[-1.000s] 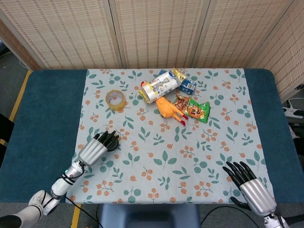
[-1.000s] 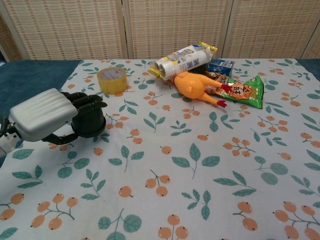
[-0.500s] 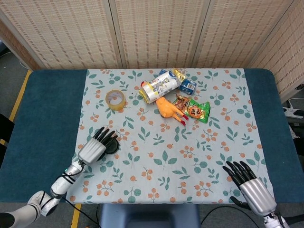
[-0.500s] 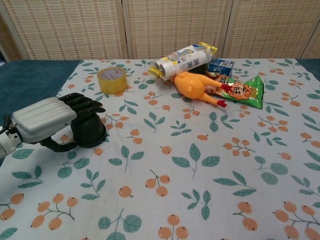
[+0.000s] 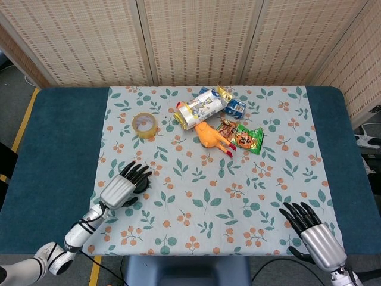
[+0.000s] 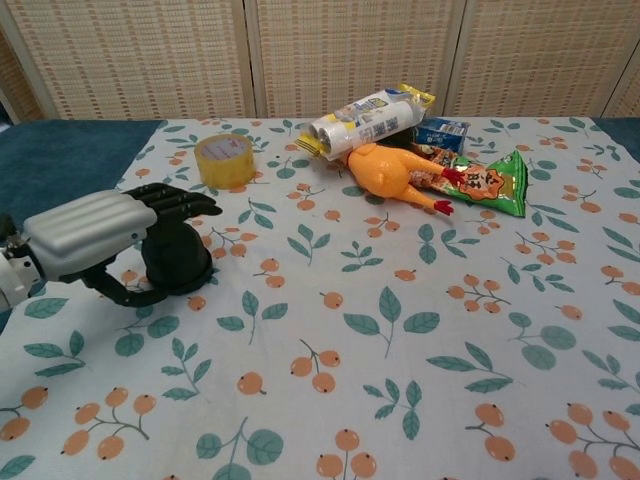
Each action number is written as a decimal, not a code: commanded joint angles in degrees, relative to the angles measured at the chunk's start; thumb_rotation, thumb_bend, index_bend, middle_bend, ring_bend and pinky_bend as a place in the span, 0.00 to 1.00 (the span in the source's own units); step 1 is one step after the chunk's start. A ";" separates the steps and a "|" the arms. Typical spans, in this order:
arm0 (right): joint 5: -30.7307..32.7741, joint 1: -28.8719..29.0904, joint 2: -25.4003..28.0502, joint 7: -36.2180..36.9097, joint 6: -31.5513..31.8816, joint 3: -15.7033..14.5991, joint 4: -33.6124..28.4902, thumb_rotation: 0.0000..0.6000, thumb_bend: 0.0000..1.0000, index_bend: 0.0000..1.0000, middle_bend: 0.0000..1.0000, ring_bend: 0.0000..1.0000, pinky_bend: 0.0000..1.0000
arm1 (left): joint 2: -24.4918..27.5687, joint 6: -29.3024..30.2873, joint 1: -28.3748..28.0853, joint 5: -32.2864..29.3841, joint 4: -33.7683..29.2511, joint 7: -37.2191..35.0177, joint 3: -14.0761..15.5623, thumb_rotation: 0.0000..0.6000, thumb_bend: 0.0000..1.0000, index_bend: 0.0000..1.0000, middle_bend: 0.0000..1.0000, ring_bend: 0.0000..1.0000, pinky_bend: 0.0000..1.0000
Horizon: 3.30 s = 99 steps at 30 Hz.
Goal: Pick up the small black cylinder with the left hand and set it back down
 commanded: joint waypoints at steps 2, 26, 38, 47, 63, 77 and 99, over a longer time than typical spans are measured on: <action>-0.04 0.04 0.01 0.06 -0.11 -0.07 0.01 1.00 0.10 0.00 0.00 0.00 0.00 | 3.49 -2.71 -1.02 -2.77 -6.23 -5.01 -0.74 1.00 0.27 0.00 0.00 0.00 0.03; 0.34 0.05 0.03 -0.28 -0.47 -0.04 -0.19 1.00 0.10 0.00 0.00 0.00 0.00 | 7.49 -13.19 -4.13 -12.88 -11.93 -2.58 -3.35 1.00 0.27 0.25 0.06 0.00 0.02; 0.24 0.32 0.21 -0.02 -1.07 -0.31 -0.35 1.00 0.10 0.00 0.00 0.00 0.00 | 6.77 -13.59 -4.70 -13.65 -10.44 -0.95 -3.29 1.00 0.27 0.31 0.06 0.00 0.02; 0.58 0.43 0.10 -0.25 -1.53 -0.24 -0.47 1.00 0.10 0.00 0.00 0.00 0.00 | 7.13 -13.49 -5.09 -13.21 -10.76 -0.30 -2.90 1.00 0.40 0.50 0.49 0.28 0.24; 0.79 0.46 0.24 -0.67 -1.84 -0.32 -0.75 1.00 0.10 0.00 0.00 0.00 0.00 | 4.69 -6.94 -3.78 -10.74 -8.05 1.72 -2.84 1.00 0.55 0.63 0.64 0.50 0.52; 0.90 0.46 0.22 -0.76 -1.84 -0.26 -0.80 1.00 0.10 0.00 0.00 0.00 0.00 | 6.95 -7.70 -3.58 -11.20 -11.35 -1.77 -2.60 1.00 0.56 0.65 0.65 0.51 0.53; 0.91 0.48 0.34 -0.85 -1.92 -0.33 -0.93 1.00 0.10 0.00 0.00 0.00 0.00 | 9.64 -12.62 -4.12 -15.10 -16.61 -19.10 -5.30 1.00 0.56 0.62 0.64 0.53 0.54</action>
